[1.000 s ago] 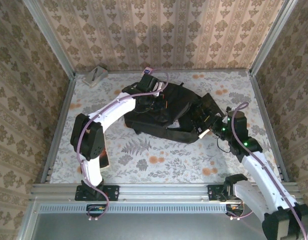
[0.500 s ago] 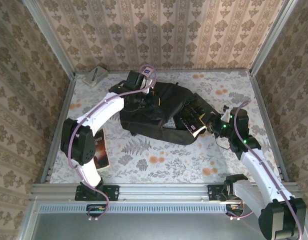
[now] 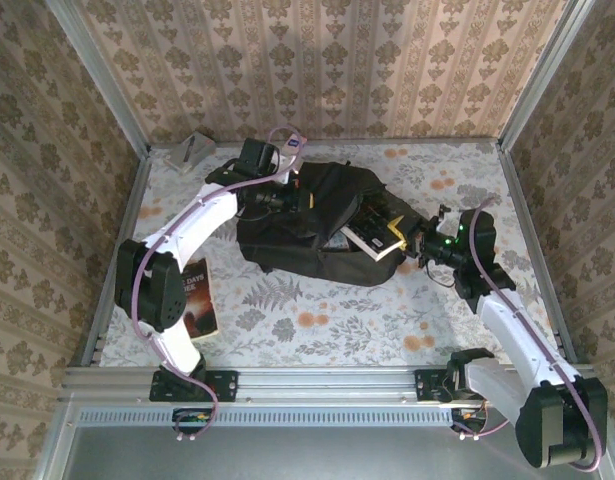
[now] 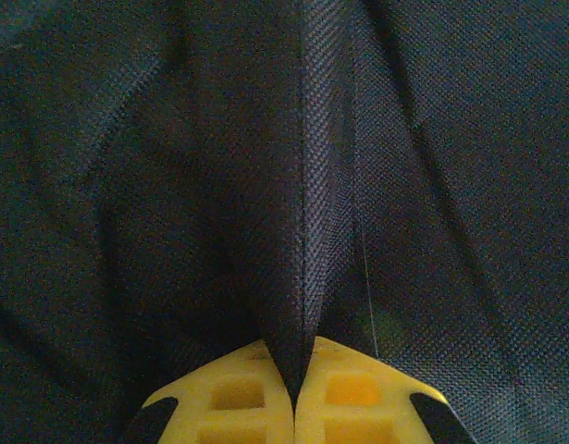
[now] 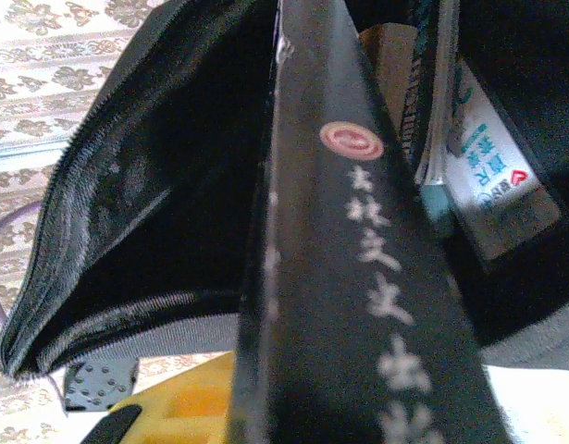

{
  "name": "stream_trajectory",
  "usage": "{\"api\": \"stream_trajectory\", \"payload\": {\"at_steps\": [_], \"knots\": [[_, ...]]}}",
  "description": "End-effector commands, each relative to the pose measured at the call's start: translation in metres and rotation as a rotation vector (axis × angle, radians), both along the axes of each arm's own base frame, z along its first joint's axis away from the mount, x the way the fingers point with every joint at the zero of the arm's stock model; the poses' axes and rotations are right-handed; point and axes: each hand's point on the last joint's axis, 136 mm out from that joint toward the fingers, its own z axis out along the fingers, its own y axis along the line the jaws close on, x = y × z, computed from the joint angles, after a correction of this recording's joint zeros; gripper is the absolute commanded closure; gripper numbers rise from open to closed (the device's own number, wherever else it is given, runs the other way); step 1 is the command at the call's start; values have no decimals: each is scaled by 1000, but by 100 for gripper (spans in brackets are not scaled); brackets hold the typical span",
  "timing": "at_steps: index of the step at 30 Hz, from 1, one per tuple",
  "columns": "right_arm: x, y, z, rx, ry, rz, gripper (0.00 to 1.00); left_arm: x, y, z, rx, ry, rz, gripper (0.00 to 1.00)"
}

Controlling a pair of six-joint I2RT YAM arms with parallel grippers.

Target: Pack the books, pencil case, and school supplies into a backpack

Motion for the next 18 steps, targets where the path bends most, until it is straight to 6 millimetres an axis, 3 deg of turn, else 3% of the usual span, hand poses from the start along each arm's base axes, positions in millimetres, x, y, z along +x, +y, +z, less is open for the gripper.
{"api": "stream_trajectory", "payload": {"at_steps": [1,6,18], "knots": [[3,16,45,94,-143,65,100,-17,-14,73,-172,-164,-144,100],[7,32,47,106,-155,115,100,-17,-11,79,-197,-167,-153,100],[22,51,22,35,-184,166,100,-27,-11,94,-226,-203,-213,100]]}}
